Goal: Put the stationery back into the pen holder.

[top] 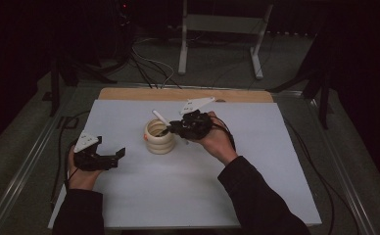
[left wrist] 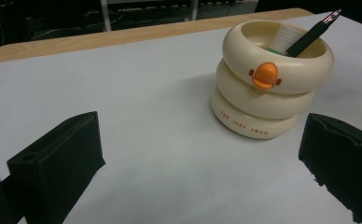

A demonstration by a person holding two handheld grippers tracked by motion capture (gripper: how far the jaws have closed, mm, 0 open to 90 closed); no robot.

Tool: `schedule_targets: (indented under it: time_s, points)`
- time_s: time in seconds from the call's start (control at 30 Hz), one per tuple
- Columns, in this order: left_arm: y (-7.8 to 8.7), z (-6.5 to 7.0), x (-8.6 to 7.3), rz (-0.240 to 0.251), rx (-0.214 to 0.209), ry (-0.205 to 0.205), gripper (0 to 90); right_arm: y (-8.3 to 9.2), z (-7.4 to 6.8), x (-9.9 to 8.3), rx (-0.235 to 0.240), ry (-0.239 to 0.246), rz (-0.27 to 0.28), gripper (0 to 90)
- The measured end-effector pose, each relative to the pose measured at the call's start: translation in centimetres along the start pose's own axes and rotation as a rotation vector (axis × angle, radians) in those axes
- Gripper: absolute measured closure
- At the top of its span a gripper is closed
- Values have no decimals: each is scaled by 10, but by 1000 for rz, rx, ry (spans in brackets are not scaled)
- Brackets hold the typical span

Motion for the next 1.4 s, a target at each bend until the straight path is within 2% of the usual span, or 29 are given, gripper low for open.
schedule_targets:
  time_s: [0.43,0.9,1.4]
  points:
    - [1,-1,0,5,8,-2,2,1,7,10,-39,-43,49,787]
    - [1,-1,1,10,4,2,2,-3,11,17,-66,-54,81,787]
    - [4,-4,2,26,19,12,1,-10,19,28,-91,-62,104,787]
Point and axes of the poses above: each handheld gripper's, and its own axes: y roughly backward along the jaws, x roughly out of its top, z roughly to its right, the point moved 10 cm from there along -y, roughly forward along the jaws, and after that the axes turned 3 degrees about -x, right-handed, at the moved point
